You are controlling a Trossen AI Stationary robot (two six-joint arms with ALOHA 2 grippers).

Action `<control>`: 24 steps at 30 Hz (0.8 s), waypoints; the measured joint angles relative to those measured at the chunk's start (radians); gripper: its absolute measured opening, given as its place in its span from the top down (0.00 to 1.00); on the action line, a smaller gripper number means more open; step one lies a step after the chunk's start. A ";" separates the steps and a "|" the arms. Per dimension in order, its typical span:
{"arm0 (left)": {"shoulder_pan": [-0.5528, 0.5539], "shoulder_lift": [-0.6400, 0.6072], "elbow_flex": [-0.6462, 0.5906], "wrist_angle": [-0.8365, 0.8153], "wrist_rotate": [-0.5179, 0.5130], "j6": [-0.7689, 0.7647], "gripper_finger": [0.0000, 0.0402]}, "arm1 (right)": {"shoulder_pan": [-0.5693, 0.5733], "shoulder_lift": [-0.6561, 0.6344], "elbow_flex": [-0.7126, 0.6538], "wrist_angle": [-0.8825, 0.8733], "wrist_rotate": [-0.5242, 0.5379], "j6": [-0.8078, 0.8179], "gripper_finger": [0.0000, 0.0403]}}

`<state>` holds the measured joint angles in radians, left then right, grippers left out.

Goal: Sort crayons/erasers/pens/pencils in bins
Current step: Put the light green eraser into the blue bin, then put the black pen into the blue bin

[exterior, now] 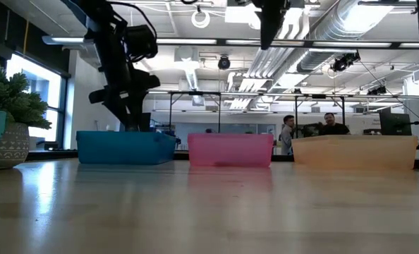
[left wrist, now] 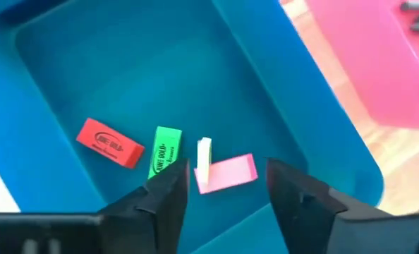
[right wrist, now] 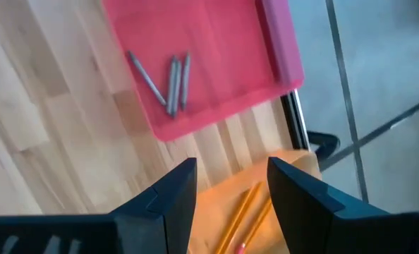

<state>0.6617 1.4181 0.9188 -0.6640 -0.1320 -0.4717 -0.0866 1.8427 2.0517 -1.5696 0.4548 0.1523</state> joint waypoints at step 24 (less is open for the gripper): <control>-0.110 -0.100 0.273 -0.398 0.030 0.170 0.52 | 0.018 -0.271 -0.571 0.208 -0.324 0.407 0.59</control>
<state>0.5518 1.3183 1.1915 -1.0621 -0.1020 -0.3014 -0.0684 1.5713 1.4811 -1.3616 0.1309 0.5596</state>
